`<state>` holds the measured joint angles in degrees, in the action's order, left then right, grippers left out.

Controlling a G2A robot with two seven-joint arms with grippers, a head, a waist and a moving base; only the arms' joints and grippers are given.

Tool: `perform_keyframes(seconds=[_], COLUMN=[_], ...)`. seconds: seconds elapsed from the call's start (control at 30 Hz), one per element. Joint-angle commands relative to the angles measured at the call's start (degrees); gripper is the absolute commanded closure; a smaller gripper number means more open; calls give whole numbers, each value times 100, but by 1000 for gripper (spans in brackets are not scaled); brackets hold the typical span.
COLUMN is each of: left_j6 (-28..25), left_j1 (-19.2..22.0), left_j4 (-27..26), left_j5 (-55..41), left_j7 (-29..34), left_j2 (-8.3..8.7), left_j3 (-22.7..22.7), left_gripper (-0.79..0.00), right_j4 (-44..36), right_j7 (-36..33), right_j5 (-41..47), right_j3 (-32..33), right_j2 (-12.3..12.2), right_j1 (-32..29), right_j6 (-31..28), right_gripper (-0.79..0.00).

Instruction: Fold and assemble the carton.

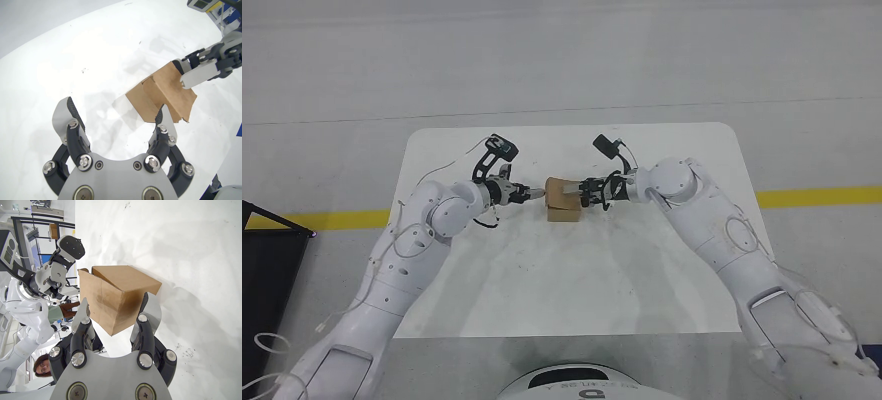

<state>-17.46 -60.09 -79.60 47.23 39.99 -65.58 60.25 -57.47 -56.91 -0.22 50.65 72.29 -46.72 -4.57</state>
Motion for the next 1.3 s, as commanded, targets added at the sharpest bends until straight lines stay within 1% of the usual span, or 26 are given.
perform_keyframes(seconds=[0.0,0.2,0.37,0.57,0.67,0.77,0.8,0.87,1.03,1.1,1.27], left_j6=[25,41,47,9,37,34,18,-9,-36,-28,-43], left_j1=[53,173,264,254,277,279,266,240,168,165,189], left_j4=[91,206,228,235,274,299,304,294,232,230,284], left_j5=[48,-30,-119,-145,-174,-137,-127,-111,-119,-117,-90], left_j7=[-29,-86,-114,-65,-94,-109,-104,-91,-26,-8,16], left_j2=[-15,-78,-104,-122,-125,-105,-96,-82,-71,-71,-84], left_j3=[-44,-208,-217,-281,-246,-154,-123,-77,-60,-62,-112], left_gripper=[-760,-760,-763,-770,-767,-767,-767,-767,-773,-770,-767], right_j4=[1,44,103,155,190,218,222,233,264,251,238], right_j7=[-3,6,4,13,14,26,35,22,-20,-37,-42], right_j5=[-5,-42,-71,-88,-29,79,140,271,518,570,642], right_j3=[-4,-22,-71,-117,-89,-34,-6,54,171,188,193], right_j2=[3,15,40,70,72,71,70,65,52,49,46], right_j1=[3,25,67,111,106,90,77,48,-18,-53,-187], right_j6=[-8,55,89,83,15,-30,-48,-68,0,38,16], right_gripper=[-526,-533,-529,-526,-539,-579,-619,-653,-646,-631,-634])
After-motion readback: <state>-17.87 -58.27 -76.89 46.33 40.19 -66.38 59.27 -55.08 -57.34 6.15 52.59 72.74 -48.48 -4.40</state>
